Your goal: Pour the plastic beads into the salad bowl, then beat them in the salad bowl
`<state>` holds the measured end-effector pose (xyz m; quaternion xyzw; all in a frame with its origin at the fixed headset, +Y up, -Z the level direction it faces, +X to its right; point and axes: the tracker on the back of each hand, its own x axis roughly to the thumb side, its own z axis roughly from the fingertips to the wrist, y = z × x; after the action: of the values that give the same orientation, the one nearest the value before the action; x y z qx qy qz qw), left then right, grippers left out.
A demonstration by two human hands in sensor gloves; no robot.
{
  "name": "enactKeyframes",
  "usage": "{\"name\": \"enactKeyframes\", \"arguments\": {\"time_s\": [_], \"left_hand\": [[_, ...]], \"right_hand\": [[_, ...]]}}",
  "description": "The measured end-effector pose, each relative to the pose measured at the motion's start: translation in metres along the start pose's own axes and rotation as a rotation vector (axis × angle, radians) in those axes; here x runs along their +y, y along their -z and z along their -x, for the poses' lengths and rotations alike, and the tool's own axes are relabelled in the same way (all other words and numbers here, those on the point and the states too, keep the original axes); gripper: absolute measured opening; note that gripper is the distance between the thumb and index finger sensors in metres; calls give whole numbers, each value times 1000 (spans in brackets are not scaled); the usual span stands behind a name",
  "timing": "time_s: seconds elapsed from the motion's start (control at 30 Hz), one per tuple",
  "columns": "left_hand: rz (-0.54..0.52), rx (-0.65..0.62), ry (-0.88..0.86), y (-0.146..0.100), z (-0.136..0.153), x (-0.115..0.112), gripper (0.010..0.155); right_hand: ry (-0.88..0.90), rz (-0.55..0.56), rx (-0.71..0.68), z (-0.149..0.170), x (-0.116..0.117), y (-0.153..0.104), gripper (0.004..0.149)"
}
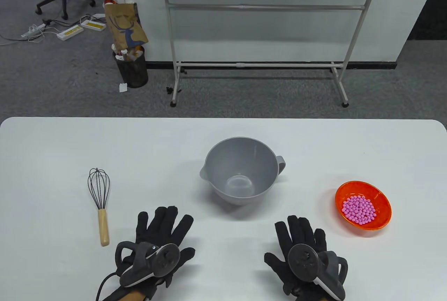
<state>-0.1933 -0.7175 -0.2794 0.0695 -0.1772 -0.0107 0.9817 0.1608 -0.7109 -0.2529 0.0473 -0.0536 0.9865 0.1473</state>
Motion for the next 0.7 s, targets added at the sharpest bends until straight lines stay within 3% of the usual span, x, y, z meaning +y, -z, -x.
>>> {"name": "enactKeyframes", "arguments": {"time_s": [0.4, 0.7], "left_hand": [[17, 14, -12, -1, 1, 0, 78], [24, 20, -16, -1, 3, 0, 77]], "right_hand": [[33, 8, -21, -13, -7, 8, 86], [51, 55, 23, -43, -31, 67, 86]]}}
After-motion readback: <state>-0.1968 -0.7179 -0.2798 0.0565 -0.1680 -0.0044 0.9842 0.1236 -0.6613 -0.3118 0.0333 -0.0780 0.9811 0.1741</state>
